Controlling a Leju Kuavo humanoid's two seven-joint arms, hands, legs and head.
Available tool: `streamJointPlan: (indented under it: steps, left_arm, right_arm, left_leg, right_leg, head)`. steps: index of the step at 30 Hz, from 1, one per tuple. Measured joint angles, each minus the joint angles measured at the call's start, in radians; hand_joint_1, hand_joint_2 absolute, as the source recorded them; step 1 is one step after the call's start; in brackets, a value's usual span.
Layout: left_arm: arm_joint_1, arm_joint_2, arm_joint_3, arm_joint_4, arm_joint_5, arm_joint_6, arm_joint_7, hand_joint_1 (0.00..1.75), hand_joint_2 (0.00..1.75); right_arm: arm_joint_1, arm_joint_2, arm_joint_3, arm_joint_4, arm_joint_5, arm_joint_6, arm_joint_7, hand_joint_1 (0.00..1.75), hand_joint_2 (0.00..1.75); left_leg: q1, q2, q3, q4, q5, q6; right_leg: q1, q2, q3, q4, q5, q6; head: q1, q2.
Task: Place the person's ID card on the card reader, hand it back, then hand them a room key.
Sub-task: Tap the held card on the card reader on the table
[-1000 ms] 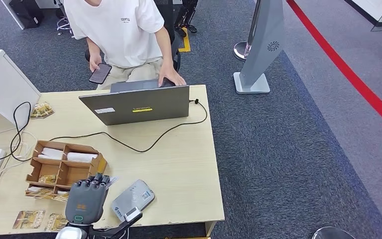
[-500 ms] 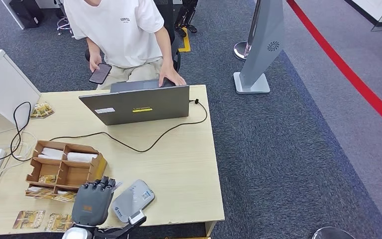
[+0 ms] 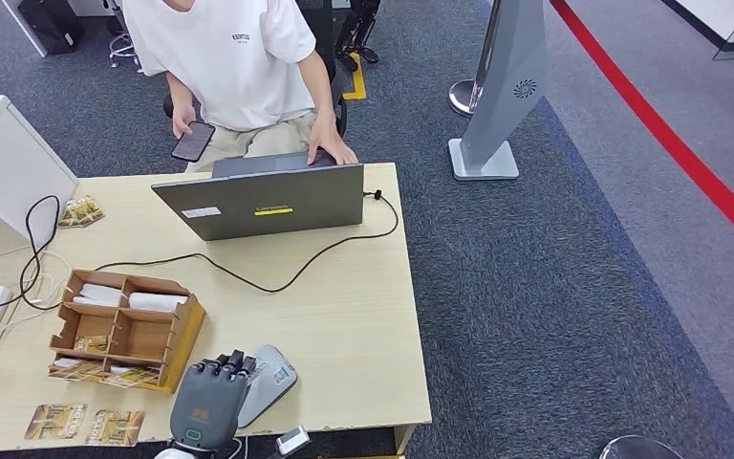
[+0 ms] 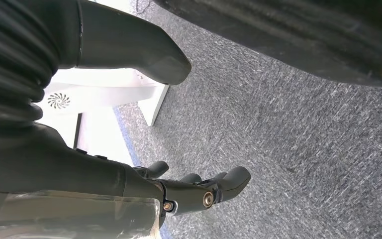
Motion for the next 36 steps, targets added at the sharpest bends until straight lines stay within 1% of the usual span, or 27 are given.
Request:
streamJointPlan:
  steps: [4,9,14,16,22,27,36]
  left_arm:
    - [0.001,-0.002,-0.023,0.000,0.000,-0.010,0.000,1.75,1.75]
    - [0.004,-0.009,-0.028,0.000,0.000,-0.022,0.000,1.75,1.75]
    - [0.012,-0.018,-0.028,0.008,0.000,-0.099,0.029,1.75,1.75]
    - [0.014,-0.020,-0.028,0.012,0.000,-0.116,0.035,1.75,1.75]
    - [0.015,-0.022,-0.028,0.018,0.000,-0.124,0.041,1.75,1.75]
    - [0.017,-0.038,-0.022,0.026,0.000,-0.140,0.055,1.75,1.75]
    - [0.018,-0.042,-0.020,0.026,0.000,-0.141,0.056,1.75,1.75]
  right_arm:
    - [0.000,0.001,0.000,0.000,0.000,0.000,0.000,0.00,1.75]
    - [0.000,0.002,0.000,0.000,0.000,0.000,0.000,0.00,1.75]
    - [0.000,0.002,0.000,0.000,0.000,0.001,0.002,0.00,1.75]
    - [0.000,0.003,0.000,0.000,0.000,0.001,0.002,0.00,1.75]
    - [0.000,0.002,0.000,0.000,0.000,0.001,0.002,0.00,1.75]
    - [0.000,0.002,0.000,0.000,0.000,0.000,0.003,0.00,1.75]
    - [0.000,0.003,0.000,0.000,0.000,0.000,0.003,0.00,1.75]
  left_leg:
    - [0.000,0.000,0.000,0.000,0.000,0.000]
    - [0.000,0.000,0.000,0.000,0.000,0.000]
    - [0.000,0.000,0.000,0.000,0.000,0.000]
    - [0.000,0.000,0.000,0.000,0.000,0.000]
    - [0.000,0.000,0.000,0.000,0.000,0.000]
    - [0.000,0.000,0.000,0.000,0.000,0.000]
    - [0.000,0.000,0.000,0.000,0.000,0.000]
  right_leg:
    - [0.000,0.000,0.000,0.000,0.000,0.000]
    - [0.000,0.000,0.000,0.000,0.000,0.000]
    - [0.000,0.000,0.000,0.000,0.000,0.000]
    - [0.000,0.000,0.000,0.000,0.000,0.000]
    - [0.000,0.000,0.000,0.000,0.000,0.000]
    - [0.000,0.000,0.000,0.000,0.000,0.000]
    - [0.000,0.000,0.000,0.000,0.000,0.000]
  head:
    - [0.000,0.000]
    - [0.000,0.000]
    - [0.000,0.000]
    - [0.000,0.000]
    - [0.000,0.000]
    - [0.000,0.000]
    - [0.000,0.000]
